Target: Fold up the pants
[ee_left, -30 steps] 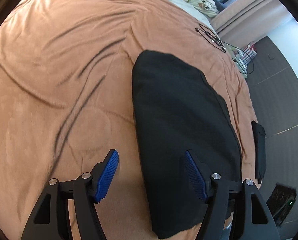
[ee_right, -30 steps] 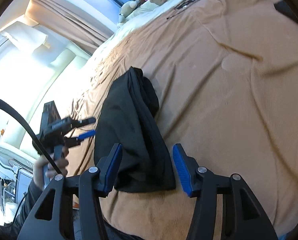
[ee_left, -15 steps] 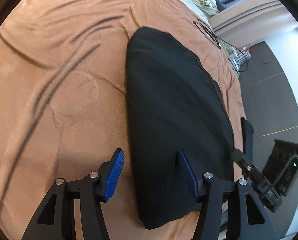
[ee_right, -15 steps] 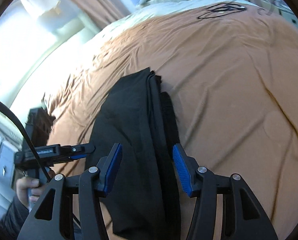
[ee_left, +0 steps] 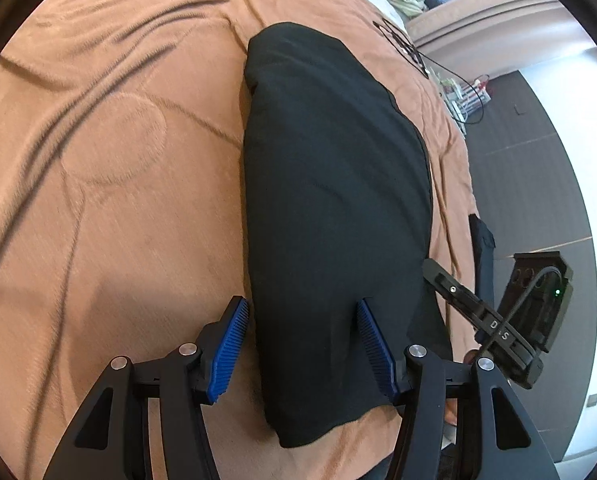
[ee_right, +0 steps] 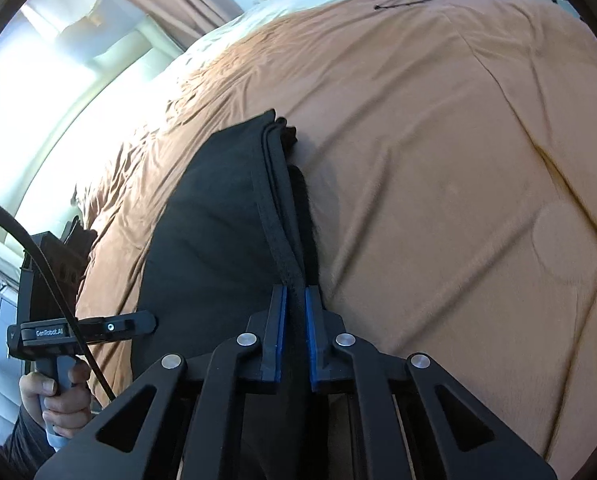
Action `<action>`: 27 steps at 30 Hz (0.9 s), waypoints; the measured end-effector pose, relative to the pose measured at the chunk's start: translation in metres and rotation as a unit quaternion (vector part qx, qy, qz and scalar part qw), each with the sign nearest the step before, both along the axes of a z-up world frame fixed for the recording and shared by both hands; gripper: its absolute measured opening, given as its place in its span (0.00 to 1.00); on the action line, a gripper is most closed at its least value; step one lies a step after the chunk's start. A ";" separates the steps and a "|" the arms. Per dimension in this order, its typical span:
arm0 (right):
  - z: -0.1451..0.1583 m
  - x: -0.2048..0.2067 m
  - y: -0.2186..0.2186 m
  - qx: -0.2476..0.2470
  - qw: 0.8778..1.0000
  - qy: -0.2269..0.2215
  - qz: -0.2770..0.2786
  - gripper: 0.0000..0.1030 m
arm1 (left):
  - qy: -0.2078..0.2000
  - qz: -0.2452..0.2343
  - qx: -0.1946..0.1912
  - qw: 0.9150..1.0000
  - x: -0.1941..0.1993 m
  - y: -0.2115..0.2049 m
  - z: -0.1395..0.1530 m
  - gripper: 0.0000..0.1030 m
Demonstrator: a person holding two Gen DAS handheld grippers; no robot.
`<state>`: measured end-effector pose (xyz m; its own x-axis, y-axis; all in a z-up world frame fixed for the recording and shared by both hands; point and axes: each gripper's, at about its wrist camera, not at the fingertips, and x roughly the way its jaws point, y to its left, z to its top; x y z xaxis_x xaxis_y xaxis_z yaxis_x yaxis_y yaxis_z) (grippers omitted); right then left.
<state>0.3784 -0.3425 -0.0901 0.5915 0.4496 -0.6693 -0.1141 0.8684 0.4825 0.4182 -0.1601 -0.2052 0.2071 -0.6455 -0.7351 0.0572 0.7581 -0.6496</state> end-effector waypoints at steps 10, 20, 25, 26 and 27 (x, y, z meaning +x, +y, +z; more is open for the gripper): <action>-0.007 -0.019 -0.003 0.019 1.000 0.011 -0.002 0.05 | 0.014 -0.025 -0.010 1.000 -0.014 0.002 -0.002 0.27; 0.000 -0.031 0.010 -0.001 0.999 0.026 0.022 0.05 | -0.001 -0.041 0.016 0.999 -0.016 0.015 0.013 0.32; 0.023 -0.026 0.003 -0.021 1.000 0.001 0.014 0.42 | -0.013 -0.028 0.013 0.999 -0.008 0.021 0.016 0.56; 0.026 -0.023 0.001 -0.018 1.000 -0.003 0.011 0.52 | -0.013 -0.021 0.011 1.000 -0.004 0.024 0.016 0.56; 0.028 -0.020 0.000 -0.016 1.000 -0.009 0.009 0.60 | -0.013 -0.016 0.010 1.000 -0.001 0.026 0.015 0.56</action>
